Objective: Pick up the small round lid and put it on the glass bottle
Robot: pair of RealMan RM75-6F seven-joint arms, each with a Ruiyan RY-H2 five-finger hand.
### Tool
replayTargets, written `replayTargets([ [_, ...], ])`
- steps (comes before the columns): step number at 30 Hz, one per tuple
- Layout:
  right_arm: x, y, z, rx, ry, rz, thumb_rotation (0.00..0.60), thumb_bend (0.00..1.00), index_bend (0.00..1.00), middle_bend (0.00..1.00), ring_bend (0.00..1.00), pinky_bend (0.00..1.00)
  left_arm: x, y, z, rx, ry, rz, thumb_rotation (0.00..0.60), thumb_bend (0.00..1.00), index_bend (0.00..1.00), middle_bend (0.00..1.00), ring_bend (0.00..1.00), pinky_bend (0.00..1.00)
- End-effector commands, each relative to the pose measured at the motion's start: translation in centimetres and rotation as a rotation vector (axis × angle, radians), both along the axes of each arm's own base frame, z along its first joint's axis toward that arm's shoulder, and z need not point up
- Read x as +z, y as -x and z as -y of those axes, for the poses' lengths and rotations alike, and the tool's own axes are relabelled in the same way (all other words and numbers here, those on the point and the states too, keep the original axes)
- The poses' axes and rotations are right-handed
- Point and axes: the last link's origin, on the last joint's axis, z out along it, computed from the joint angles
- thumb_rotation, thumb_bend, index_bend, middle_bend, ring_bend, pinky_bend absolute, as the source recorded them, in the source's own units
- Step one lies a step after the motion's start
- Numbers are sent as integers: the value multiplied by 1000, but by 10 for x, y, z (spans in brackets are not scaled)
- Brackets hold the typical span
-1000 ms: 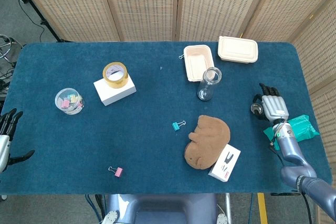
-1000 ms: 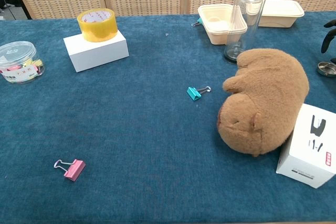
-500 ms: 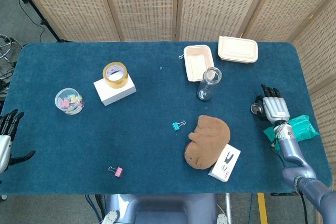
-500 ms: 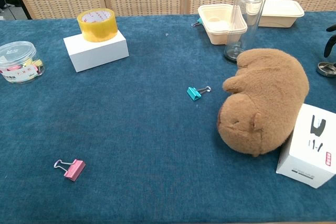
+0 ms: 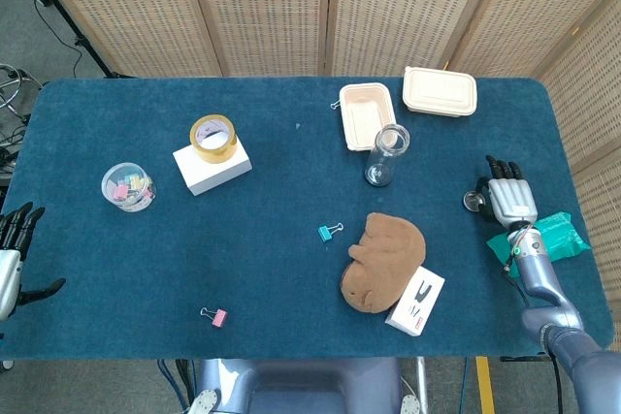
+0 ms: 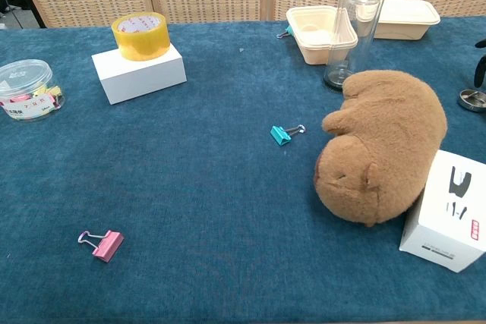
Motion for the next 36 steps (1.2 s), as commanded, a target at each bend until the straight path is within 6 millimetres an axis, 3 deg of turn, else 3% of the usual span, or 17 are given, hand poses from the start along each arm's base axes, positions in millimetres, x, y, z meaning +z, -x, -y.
replayTargets([
  [1, -3, 2, 0, -12, -8, -1, 600, 440, 418, 0, 0, 0, 0, 0, 0, 0, 0, -1, 600, 0, 0, 0, 0, 0],
  [18, -7, 7, 2, -46, 12, 39, 600, 440, 540, 0, 0, 0, -2, 0, -2, 6, 2, -2, 600, 0, 0, 0, 0, 0],
  [26, -8, 6, 3, -46, 28, 60, 600, 526, 576, 0, 0, 0, -2, 0, -2, 3, -2, 0, 600, 0, 0, 0, 0, 0],
  [36, -8, 5, 3, -37, 43, 72, 600, 531, 597, 0, 0, 0, -1, 0, -1, 2, -3, 1, 600, 0, 0, 0, 0, 0],
])
